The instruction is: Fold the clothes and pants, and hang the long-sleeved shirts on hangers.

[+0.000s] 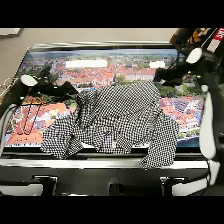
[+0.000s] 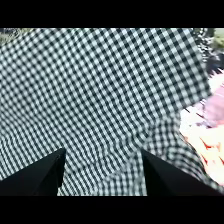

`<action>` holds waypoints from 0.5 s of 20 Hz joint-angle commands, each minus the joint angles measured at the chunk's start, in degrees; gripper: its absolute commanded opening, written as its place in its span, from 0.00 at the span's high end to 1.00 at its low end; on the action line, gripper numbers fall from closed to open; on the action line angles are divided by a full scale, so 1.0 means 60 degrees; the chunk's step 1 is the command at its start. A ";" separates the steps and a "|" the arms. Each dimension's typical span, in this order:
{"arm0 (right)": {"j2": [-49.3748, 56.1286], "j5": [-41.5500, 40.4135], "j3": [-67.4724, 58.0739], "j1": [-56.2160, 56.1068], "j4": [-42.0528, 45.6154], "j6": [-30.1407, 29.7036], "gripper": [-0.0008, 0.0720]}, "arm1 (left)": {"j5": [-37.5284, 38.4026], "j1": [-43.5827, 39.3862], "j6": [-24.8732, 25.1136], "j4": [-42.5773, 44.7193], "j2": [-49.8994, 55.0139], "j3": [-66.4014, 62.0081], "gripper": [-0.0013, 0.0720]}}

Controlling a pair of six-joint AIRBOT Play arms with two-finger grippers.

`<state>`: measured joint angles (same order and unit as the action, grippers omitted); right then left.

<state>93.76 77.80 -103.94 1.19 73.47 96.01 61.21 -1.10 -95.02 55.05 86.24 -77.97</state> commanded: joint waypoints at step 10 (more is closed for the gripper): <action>-0.7675 -0.3716 1.2517 -0.5847 0.0237 0.2266 0.26 | 0.0288 -0.2109 -0.0040 0.1195 -0.5038 0.6116 0.24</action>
<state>53.01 63.61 -41.12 -22.28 73.71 101.60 63.02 -9.21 -94.17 61.52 58.67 -46.44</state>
